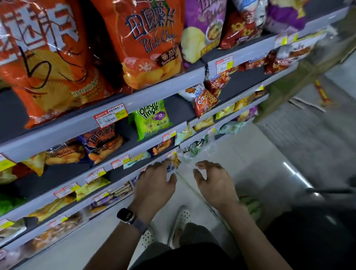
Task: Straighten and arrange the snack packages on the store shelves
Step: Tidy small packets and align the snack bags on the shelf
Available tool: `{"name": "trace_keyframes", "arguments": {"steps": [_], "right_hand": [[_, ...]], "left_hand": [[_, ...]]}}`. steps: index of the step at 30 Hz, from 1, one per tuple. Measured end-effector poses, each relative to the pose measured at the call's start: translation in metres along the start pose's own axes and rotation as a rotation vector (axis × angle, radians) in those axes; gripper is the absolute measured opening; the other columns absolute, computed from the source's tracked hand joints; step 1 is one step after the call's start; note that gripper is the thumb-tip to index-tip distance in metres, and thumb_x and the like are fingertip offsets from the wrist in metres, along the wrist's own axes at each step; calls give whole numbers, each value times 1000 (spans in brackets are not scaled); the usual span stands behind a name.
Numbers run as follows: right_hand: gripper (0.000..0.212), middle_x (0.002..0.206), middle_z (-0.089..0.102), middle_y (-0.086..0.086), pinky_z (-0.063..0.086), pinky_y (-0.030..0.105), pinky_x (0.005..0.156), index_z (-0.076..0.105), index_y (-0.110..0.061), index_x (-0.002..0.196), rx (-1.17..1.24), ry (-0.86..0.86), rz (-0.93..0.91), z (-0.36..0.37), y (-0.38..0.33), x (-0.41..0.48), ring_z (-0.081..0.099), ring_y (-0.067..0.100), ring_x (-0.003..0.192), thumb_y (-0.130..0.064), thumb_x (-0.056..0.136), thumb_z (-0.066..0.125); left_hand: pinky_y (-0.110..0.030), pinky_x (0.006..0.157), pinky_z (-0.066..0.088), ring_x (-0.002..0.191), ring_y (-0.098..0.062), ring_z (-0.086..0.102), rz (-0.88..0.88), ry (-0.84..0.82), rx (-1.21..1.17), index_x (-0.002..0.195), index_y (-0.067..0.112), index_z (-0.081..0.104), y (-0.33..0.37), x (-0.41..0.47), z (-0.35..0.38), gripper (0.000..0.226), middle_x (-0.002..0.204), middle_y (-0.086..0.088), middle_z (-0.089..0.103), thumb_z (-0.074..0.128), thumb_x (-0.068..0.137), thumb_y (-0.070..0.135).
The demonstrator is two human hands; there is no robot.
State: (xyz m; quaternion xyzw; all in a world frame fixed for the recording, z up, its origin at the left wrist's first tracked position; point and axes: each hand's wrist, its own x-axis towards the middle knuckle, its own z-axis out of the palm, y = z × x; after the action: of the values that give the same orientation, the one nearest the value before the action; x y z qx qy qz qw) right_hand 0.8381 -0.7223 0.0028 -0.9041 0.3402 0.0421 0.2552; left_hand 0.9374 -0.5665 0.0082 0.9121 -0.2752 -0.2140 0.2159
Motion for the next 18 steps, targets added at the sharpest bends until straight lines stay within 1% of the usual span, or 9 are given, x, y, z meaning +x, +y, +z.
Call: {"name": "trace_keyframes", "arguments": {"steps": [1,4,7,9,11,14,16,18], "right_hand": [[43,120,72,3,55,42,94,68,-27,126,6,-3,17,1,2,-3,66,29,111,-51,96,49],[37,124,71,1,54,40,98,67,-29,129,17,-6,44,0,4,-4,65,26,115,-46,99,54],[37,127,70,-1,54,40,97,65,-31,131,13,-27,16,-4,9,10,65,25,115,-47,100,54],[37,130,67,0,53,39,98,63,-33,133,21,-38,14,-10,17,27,64,27,117,-48,100,53],[36,129,67,2,51,39,96,63,-34,134,33,-34,2,-17,26,50,63,29,117,-45,100,54],[31,122,70,6,51,36,86,67,-30,129,53,-7,-53,-32,41,90,65,33,109,-38,100,57],[30,117,73,8,52,37,84,69,-27,126,69,-9,-92,-44,56,122,66,34,107,-35,99,59],[31,114,75,10,54,39,85,70,-25,126,80,-23,-130,-56,74,158,67,35,106,-35,99,60]], "left_hand": [[-45,96,56,119,-29,64,-10,9,-19,143,30,59,3,-2,2,40,134,-2,67,54,103,37],[-43,94,57,118,-28,65,-43,-5,-62,141,34,58,10,-6,10,39,133,0,68,53,103,39],[-41,100,56,124,-26,64,-79,-8,-93,146,33,55,18,0,17,44,142,2,66,55,103,41],[-41,100,55,125,-25,64,-111,-17,-86,145,31,58,25,11,21,43,141,1,67,56,103,40],[-40,95,56,118,-26,67,-143,-12,-70,136,31,62,35,25,23,36,132,0,70,56,102,38],[-38,82,57,104,-31,69,-183,6,-26,121,29,65,56,56,26,23,117,-4,72,54,102,37],[-39,80,56,105,-34,70,-218,38,-35,122,27,66,74,83,31,25,116,-6,73,54,101,36],[-42,81,59,108,-38,69,-226,76,-52,128,26,64,93,112,38,33,119,-9,72,55,98,36]]}}
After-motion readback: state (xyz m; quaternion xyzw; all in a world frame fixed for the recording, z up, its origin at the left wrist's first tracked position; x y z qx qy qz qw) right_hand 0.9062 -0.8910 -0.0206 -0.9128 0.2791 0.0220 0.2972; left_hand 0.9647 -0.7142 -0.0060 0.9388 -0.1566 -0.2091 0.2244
